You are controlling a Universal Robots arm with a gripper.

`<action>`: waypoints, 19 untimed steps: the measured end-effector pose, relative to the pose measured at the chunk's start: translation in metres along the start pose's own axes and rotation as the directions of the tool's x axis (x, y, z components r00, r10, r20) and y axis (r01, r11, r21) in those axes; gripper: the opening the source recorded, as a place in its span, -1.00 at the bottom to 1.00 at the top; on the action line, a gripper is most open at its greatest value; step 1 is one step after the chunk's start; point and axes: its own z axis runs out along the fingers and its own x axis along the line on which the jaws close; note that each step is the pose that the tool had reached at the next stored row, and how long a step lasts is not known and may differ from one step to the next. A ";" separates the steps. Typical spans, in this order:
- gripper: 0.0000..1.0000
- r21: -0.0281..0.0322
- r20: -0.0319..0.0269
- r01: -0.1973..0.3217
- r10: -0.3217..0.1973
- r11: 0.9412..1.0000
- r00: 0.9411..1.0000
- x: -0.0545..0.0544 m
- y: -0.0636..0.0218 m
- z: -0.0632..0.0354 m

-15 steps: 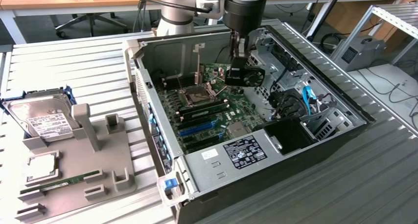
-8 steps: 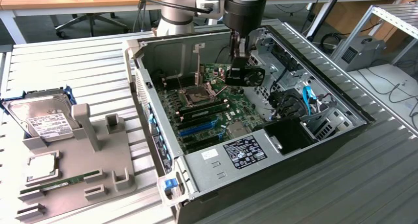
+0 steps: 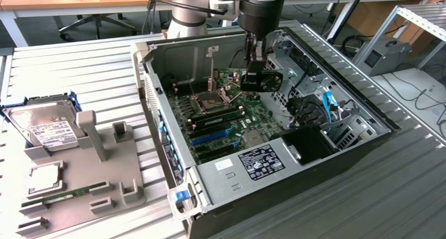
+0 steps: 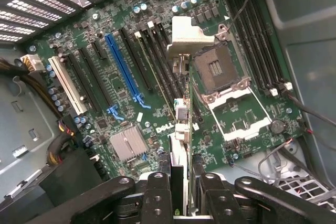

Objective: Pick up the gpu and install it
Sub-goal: 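Insert the gpu into the slot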

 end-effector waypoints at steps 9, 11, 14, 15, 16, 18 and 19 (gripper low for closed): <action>-0.48 0.002 -0.001 0.025 -0.025 1.000 1.000 0.000 0.0000 0.0000; -0.48 0.003 -0.001 0.030 -0.030 1.000 1.000 0.000 0.0000 0.0000; -0.48 0.004 -0.001 0.038 -0.038 0.999 0.999 0.000 0.0000 0.0000; -0.48 0.004 -0.001 0.040 -0.040 0.999 0.999 0.000 0.0000 0.0000; -0.48 0.004 -0.001 0.042 -0.042 0.999 0.999 0.000 0.0000 0.0000; -0.48 0.005 -0.001 0.047 -0.047 0.999 0.999 0.000 0.0000 0.0000; -0.48 0.005 -0.001 0.050 -0.050 0.999 0.999 0.000 0.0000 0.0000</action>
